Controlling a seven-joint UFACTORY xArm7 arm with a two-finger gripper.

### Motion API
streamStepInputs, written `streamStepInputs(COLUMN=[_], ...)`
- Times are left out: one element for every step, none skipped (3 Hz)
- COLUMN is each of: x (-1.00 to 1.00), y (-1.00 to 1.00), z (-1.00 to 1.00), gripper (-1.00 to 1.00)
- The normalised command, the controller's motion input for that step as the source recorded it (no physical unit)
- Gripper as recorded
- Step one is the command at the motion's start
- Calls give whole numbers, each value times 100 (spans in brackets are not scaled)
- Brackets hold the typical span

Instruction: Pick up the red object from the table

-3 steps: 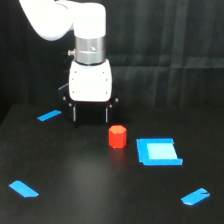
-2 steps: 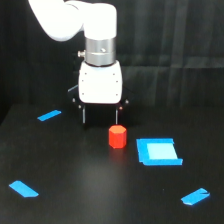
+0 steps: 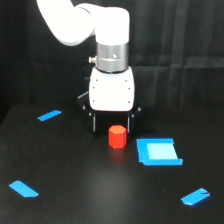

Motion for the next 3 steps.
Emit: streamStepInputs(x=[-9,-4,-5], y=[-49,-15,-20], z=[-11,-17,100], gripper=[95,-64,-87])
